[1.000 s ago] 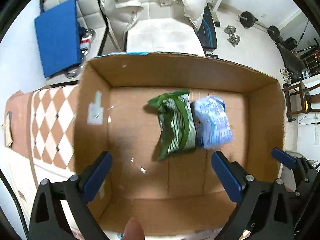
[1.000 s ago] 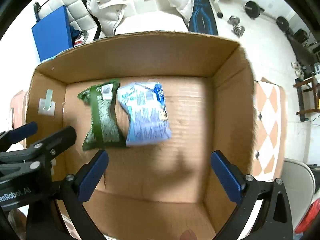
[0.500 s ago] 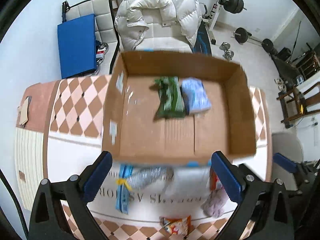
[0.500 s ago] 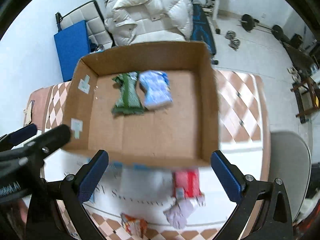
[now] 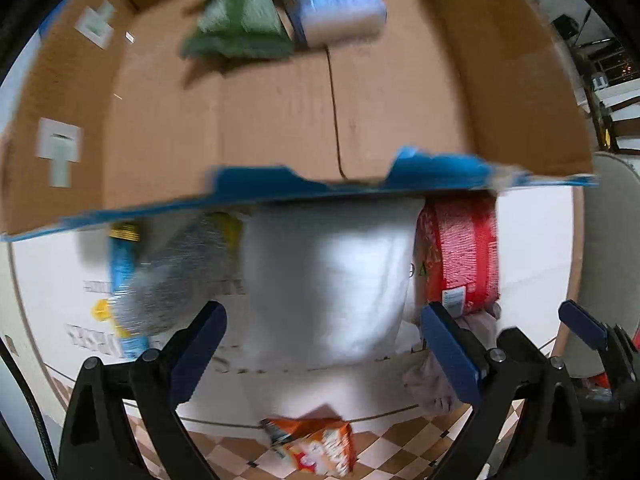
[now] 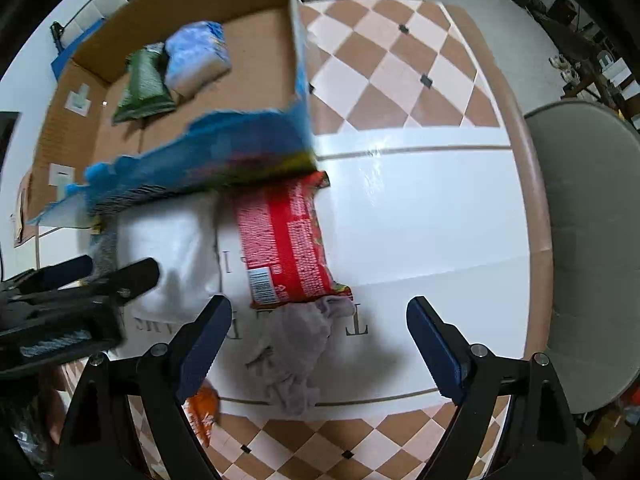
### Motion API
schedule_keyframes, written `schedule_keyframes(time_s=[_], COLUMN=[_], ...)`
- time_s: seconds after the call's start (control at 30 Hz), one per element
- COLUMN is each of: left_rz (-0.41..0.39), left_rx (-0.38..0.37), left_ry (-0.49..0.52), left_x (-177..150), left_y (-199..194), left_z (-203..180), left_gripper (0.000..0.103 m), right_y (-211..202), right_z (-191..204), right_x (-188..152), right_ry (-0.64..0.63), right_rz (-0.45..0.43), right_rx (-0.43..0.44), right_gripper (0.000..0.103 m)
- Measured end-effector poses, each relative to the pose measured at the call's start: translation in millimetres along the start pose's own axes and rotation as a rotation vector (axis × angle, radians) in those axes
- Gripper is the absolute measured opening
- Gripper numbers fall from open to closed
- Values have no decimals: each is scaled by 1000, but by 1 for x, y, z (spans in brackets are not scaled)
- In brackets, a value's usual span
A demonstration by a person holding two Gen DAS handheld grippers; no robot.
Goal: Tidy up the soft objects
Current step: 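Grasp the white bag with left tool while right tool grasps the red packet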
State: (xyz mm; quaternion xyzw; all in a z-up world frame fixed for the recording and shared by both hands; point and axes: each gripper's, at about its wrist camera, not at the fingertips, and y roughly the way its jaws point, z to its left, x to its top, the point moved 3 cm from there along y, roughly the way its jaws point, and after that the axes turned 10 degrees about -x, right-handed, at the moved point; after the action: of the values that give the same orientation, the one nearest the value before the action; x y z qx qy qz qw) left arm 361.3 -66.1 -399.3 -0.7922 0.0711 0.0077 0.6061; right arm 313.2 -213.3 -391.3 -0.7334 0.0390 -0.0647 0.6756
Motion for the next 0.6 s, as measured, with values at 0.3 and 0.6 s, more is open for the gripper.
schedule_keyframes(time_s=[0.3, 0.6], left_rz=[0, -14], left_rx=[18, -29], left_ry=[-30, -125], left_x=[-19, -60], left_y=[11, 9], left_z=[23, 68], left_gripper=[71, 71], right_y=[13, 63], right_z=[1, 38], right_x=[0, 22], right_ry=[0, -12], right_rz=[17, 77], right_rx=[30, -19], right_gripper=[91, 90])
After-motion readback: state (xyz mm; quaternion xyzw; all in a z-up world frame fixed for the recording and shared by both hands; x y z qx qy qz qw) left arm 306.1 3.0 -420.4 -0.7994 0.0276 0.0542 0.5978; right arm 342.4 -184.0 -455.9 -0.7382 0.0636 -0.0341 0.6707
